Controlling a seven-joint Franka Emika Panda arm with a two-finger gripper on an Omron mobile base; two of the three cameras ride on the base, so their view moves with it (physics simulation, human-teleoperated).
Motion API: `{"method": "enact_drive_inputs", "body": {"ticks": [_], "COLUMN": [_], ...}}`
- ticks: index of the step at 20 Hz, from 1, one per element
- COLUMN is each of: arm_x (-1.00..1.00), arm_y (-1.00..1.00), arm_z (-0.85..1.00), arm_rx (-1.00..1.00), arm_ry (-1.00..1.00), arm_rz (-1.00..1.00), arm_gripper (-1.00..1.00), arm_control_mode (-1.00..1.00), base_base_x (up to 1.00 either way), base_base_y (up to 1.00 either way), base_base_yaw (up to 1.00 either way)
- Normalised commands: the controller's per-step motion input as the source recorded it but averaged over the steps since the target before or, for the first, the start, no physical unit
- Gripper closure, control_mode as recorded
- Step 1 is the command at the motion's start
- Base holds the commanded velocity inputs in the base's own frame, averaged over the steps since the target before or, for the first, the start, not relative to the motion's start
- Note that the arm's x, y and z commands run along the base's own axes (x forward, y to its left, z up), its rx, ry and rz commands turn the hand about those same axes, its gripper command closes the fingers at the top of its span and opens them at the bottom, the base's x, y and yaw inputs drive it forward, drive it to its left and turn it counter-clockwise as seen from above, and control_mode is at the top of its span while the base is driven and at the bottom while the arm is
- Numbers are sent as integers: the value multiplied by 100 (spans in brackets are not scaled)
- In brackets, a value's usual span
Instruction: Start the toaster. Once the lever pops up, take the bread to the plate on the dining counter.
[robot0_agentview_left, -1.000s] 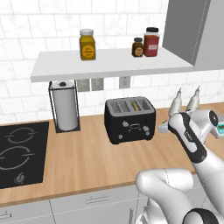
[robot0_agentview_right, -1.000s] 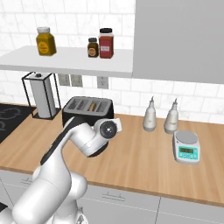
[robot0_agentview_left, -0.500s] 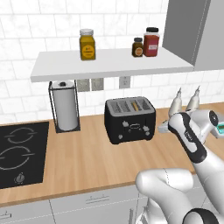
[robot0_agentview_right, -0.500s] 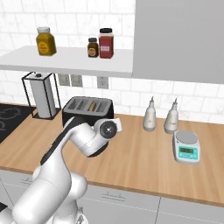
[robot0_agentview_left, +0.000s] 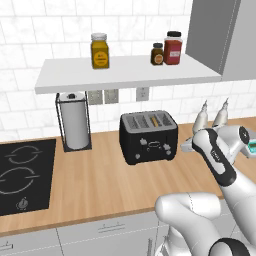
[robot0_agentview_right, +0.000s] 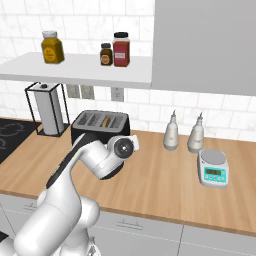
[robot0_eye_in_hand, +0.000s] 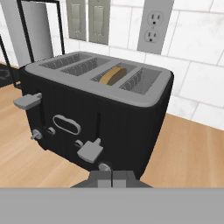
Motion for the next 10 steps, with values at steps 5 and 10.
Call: {"method": "enact_drive_inputs", "body": {"ticks": [5, 10], "arm_x": [0, 0], "arm_y": [0, 0], "arm_z": [0, 0], "arm_rx": [0, 0], "arm_ry": [0, 0], "arm_rz": [0, 0], "arm_gripper": [100, 100], "arm_control_mode": [-100, -100], "base_base_x": [0, 0], "base_base_y": [0, 0], "base_base_yaw": [0, 0]}}
